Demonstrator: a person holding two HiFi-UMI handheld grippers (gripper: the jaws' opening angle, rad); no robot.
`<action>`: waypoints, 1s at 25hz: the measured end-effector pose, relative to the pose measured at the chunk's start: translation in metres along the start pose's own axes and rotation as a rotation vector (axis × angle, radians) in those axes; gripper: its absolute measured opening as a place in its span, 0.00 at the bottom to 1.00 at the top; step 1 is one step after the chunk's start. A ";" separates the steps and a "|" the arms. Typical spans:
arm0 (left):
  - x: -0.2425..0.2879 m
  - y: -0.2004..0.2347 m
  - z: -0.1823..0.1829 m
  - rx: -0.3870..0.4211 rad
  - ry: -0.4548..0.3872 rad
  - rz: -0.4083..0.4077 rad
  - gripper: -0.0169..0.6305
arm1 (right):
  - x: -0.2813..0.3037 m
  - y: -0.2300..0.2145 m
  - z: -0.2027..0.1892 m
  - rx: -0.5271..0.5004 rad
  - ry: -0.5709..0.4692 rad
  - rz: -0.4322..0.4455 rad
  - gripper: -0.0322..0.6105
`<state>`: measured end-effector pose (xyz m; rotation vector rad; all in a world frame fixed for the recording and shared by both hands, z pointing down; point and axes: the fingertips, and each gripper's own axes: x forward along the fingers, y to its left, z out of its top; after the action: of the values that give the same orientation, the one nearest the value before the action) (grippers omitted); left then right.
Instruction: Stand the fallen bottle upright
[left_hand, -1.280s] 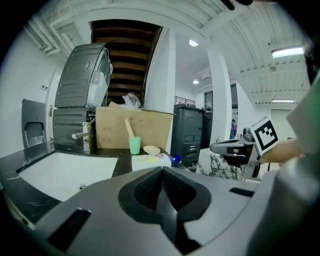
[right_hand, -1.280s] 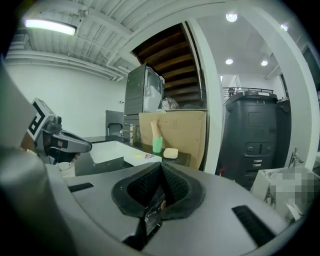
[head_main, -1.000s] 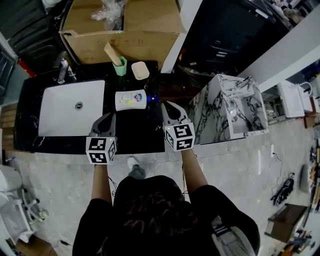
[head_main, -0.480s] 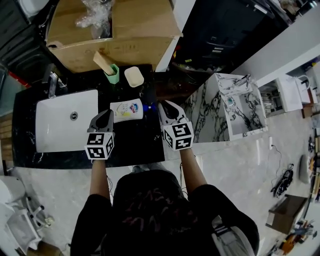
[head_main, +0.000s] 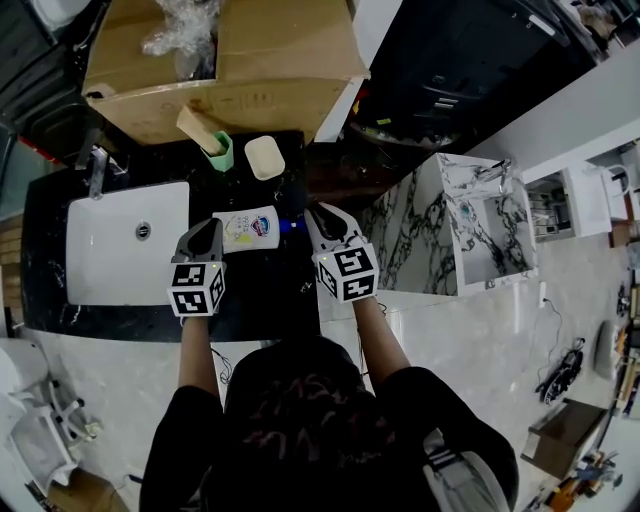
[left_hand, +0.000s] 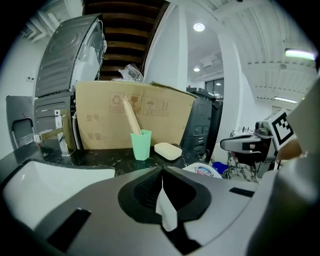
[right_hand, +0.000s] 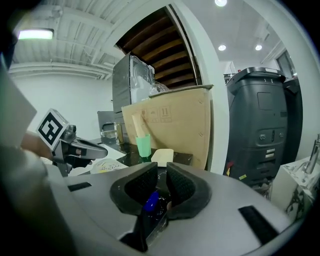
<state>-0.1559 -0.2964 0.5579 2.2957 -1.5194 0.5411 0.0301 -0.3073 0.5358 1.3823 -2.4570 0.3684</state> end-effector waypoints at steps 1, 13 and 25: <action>0.002 0.000 -0.001 -0.003 0.005 0.002 0.05 | 0.001 0.001 -0.002 0.006 0.004 0.009 0.14; 0.013 0.002 -0.008 -0.034 -0.003 0.003 0.05 | 0.008 0.006 -0.036 0.064 0.075 0.046 0.26; 0.014 0.003 -0.007 -0.054 -0.023 -0.005 0.05 | 0.013 0.017 -0.052 0.076 0.115 0.054 0.33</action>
<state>-0.1550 -0.3053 0.5714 2.2716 -1.5191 0.4685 0.0159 -0.2902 0.5871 1.2878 -2.4132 0.5435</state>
